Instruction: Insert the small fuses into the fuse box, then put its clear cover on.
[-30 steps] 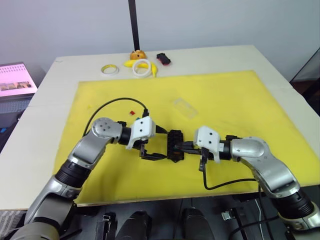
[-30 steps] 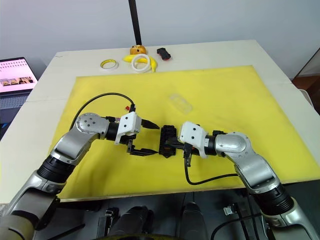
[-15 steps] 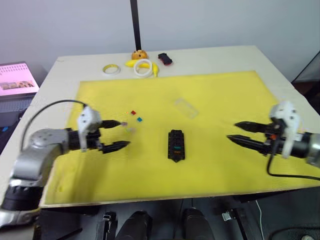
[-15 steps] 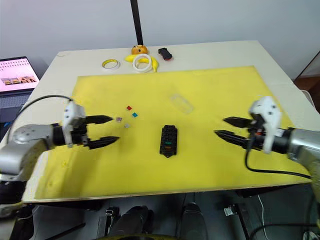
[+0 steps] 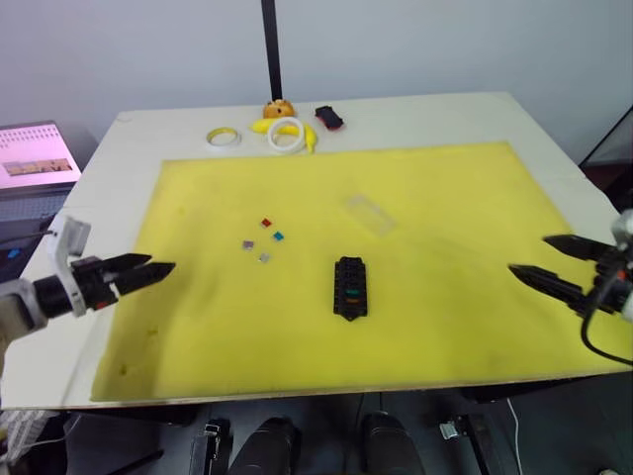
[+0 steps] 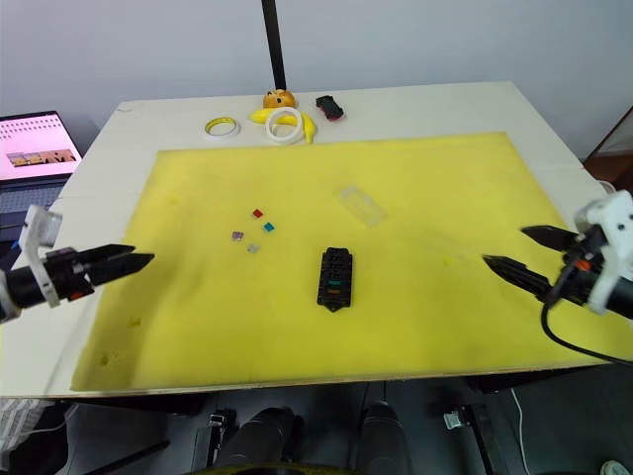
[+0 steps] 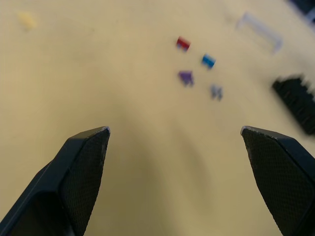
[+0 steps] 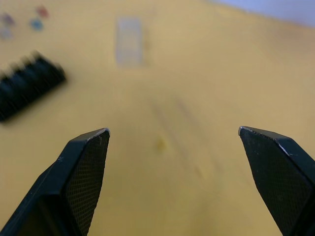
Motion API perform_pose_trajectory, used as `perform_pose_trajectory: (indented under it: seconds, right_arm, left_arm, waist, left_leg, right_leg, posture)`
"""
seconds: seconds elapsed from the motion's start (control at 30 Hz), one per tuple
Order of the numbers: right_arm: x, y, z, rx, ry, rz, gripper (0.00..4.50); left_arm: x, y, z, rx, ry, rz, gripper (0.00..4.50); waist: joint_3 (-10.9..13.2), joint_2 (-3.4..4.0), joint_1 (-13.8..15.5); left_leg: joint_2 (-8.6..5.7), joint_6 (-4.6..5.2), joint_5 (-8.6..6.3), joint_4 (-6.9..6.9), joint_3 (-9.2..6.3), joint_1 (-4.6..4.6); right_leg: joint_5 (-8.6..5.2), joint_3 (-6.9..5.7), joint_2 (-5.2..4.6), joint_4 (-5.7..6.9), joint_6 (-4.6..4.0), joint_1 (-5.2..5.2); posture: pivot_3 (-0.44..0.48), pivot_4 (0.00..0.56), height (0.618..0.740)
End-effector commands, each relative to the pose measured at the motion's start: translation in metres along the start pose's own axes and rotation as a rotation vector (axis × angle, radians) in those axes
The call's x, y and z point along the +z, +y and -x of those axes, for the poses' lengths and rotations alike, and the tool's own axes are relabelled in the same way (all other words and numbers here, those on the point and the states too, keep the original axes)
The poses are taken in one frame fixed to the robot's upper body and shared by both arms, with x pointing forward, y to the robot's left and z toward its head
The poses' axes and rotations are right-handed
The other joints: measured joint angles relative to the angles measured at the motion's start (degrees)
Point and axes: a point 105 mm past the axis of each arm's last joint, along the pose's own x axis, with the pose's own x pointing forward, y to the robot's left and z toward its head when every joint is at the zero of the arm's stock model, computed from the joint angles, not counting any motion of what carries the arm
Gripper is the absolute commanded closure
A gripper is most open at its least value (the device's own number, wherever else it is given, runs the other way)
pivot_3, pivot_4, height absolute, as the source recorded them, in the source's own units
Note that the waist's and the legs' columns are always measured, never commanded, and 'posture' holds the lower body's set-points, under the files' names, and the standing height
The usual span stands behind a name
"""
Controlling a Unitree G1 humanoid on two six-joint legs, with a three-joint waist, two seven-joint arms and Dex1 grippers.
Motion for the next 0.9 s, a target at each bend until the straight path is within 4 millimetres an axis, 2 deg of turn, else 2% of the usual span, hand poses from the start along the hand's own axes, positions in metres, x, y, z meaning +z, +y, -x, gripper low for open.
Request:
perform_pose_trajectory:
  seconds: [0.03, 0.13, 0.23, 0.3, 0.4, 0.57, 0.9]
  right_arm:
    - [0.023, 0.03, -0.02, 0.118, -0.071, 0.017, 0.05]
    - [0.04, 0.054, -0.036, 0.221, -0.121, 0.018, 0.05]
    - [0.05, 0.077, -0.053, 0.32, -0.135, 0.043, 0.05]
    - [0.052, 0.089, -0.062, 0.365, -0.126, 0.076, 0.05]
    - [0.057, 0.093, -0.078, 0.378, -0.142, 0.086, 0.05]
    - [0.053, 0.101, -0.094, 0.401, -0.119, 0.13, 0.05]
    - [0.049, 0.115, -0.111, 0.447, -0.108, 0.174, 0.05]
  left_arm:
    - [0.006, -0.01, -0.013, -0.058, 0.003, 0.17, 0.0]
    - [0.011, -0.024, -0.034, -0.158, -0.026, 0.328, 0.0]
    - [0.009, -0.017, -0.055, -0.111, -0.037, 0.424, 0.0]
    - [0.012, -0.014, -0.061, -0.106, -0.061, 0.498, 0.0]
    - [0.004, -0.016, -0.063, -0.116, -0.024, 0.568, 0.0]
    - [-0.014, -0.014, -0.067, -0.094, 0.014, 0.607, 0.0]
    - [-0.03, -0.019, -0.084, -0.134, 0.052, 0.698, 0.0]
  waist:
    - [0.0, 0.0, 0.0]
    - [0.0, -0.03, -0.1]
    - [0.0, -0.12, -0.1]
    - [0.1, -0.21, -0.1]
    - [0.1, -0.27, -0.6]
    - [0.1, -0.29, -1.2]
    - [0.0, -0.29, -1.3]
  left_leg:
    - [-0.01, 0.0, 0.0, -0.01, -0.01, 0.0]
    - [-0.03, 0.02, -0.01, 0.0, -0.02, -0.06]
    - [-0.02, 0.01, 0.0, 0.04, -0.03, -0.08]
    - [-0.01, -0.01, 0.0, 0.04, -0.03, -0.08]
    - [-0.01, -0.01, 0.0, 0.03, -0.01, -0.12]
    - [-0.06, -0.01, 0.0, 0.01, -0.04, -0.13]
    - [-0.06, -0.01, 0.0, 0.02, -0.04, -0.13]
  right_leg:
    - [0.0, 0.0, 0.0, 0.0, 0.0, 0.0]
    - [0.0, 0.0, -0.01, -0.01, 0.0, -0.06]
    - [0.0, -0.01, 0.0, 0.02, 0.0, -0.08]
    - [0.01, -0.02, 0.01, 0.06, 0.0, -0.12]
    - [0.01, -0.01, 0.0, 0.07, 0.0, -0.19]
    - [0.01, 0.0, -0.03, 0.1, 0.0, -0.23]
    - [0.01, 0.01, -0.03, 0.11, 0.0, -0.24]
  posture:
    - [0.0, 0.15, 0.74]
    - [0.0, 0.15, 0.74]
    - [0.0, 0.15, 0.74]
    - [0.0, 0.15, 0.74]
    - [0.0, 0.15, 0.74]
    - [0.0, 0.15, 0.74]
    - [0.0, 0.15, 0.74]
